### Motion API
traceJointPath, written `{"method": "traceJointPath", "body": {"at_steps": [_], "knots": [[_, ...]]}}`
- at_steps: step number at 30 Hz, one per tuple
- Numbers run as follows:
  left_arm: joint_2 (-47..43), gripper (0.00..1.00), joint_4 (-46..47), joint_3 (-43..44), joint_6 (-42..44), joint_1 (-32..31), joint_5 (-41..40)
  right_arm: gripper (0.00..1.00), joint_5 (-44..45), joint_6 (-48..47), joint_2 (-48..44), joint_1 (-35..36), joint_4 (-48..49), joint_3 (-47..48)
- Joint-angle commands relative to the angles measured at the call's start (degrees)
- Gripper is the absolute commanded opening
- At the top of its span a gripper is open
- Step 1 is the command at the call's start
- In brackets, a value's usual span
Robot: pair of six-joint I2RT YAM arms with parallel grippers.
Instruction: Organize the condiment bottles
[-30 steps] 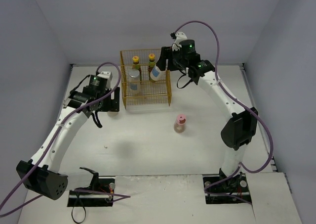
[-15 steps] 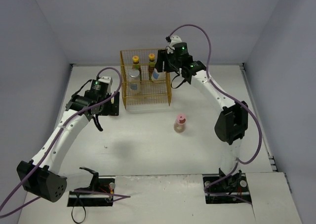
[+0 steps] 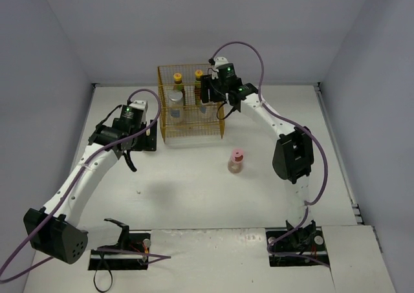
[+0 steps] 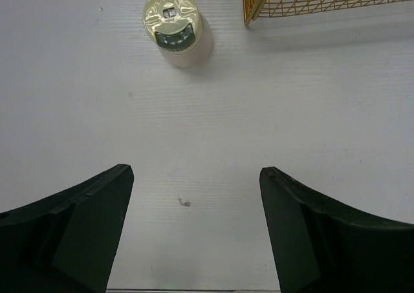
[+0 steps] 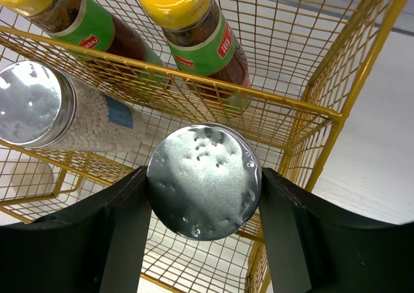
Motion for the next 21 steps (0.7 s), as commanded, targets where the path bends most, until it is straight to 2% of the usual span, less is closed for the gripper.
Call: {"method": "traceJointPath", "body": {"at_steps": [1, 6, 9, 16, 21], "knots": [[-0.78, 0.8, 2.99, 0.18, 0.07, 0.5, -1.26, 0.44, 1.62, -1.58, -1.55, 0.8, 5.72, 4.64], [-0.87, 0.8, 3.79, -0.61, -0.1, 0.5, -0.73, 0.68, 1.71, -2.11, -1.28, 0.98, 5.54, 5.26], [-0.78, 0.8, 3.96, -0.87, -0.28, 0.5, -0.29, 0.76, 1.71, -2.46, -1.54, 0.98, 5.54, 5.34], [-0.43, 0.8, 4.58, -0.87, -0.46, 0.5, 0.32, 0.85, 1.45, -2.9, -4.18, 1.07, 4.4, 5.35], [0.09, 0.8, 5.89, -0.52, -0.19, 0.5, 0.32, 0.88, 2.15, -5.09, -12.94, 1.07, 5.45, -2.45]]}}
